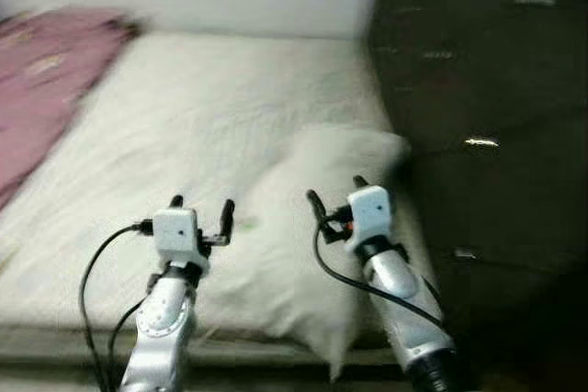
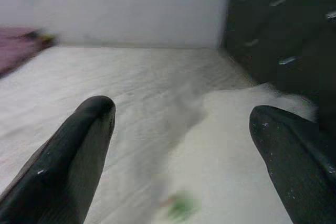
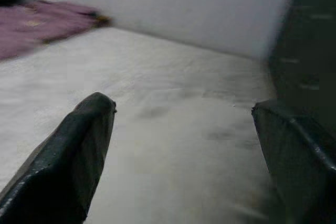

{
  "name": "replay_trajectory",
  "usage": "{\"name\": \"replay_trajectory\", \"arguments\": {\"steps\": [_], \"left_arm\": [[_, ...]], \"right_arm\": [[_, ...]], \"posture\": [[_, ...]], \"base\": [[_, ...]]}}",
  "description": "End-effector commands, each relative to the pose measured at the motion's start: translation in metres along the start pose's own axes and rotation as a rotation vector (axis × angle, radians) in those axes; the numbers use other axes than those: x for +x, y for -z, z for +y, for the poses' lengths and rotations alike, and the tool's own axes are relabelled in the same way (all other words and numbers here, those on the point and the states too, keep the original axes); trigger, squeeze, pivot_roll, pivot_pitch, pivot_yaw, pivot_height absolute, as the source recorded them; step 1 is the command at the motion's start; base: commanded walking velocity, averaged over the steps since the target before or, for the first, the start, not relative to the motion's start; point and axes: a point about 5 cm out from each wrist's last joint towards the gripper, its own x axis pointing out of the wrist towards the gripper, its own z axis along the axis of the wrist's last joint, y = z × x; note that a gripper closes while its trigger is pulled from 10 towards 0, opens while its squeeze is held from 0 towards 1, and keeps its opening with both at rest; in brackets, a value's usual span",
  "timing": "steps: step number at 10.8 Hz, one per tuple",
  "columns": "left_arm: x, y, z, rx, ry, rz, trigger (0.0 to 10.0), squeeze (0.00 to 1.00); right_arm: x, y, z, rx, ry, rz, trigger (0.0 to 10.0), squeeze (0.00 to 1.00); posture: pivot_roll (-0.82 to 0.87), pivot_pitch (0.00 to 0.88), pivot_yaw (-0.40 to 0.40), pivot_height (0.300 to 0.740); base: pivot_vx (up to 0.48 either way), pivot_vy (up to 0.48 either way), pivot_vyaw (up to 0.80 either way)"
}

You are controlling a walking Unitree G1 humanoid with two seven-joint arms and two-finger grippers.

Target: Clean up the room

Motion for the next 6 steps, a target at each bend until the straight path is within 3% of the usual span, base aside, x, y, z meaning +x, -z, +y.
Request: {"name": "replay_trajectory", "arguments": {"steps": [1, 3, 6], "left_arm": [[-0.0023, 0.0009, -0.0057, -0.006, 0.027, 0.003, 10.0, 0.0], [-0.0023, 0.0009, -0.0056, -0.009, 0.026, 0.003, 10.0, 0.0], [-0.0024, 0.0024, -0.0022, -0.021, -0.002, 0.014, 10.0, 0.0]], "right_arm": [[-0.0012, 0.0025, -0.0048, 0.006, 0.016, 0.013, 10.0, 0.0], [-0.001, 0.0024, -0.0049, 0.005, 0.018, 0.013, 10.0, 0.0], [-0.0008, 0.0024, -0.0053, 0.008, 0.02, 0.012, 10.0, 0.0]], "posture": [[0.01, 0.053, -0.009, 0.74], [0.01, 0.054, -0.008, 0.74], [0.01, 0.054, -0.008, 0.74]], "base": [[0.345, 0.0, 0.0], [0.304, 0.0, 0.0], [0.0, 0.0, 0.0]]}}
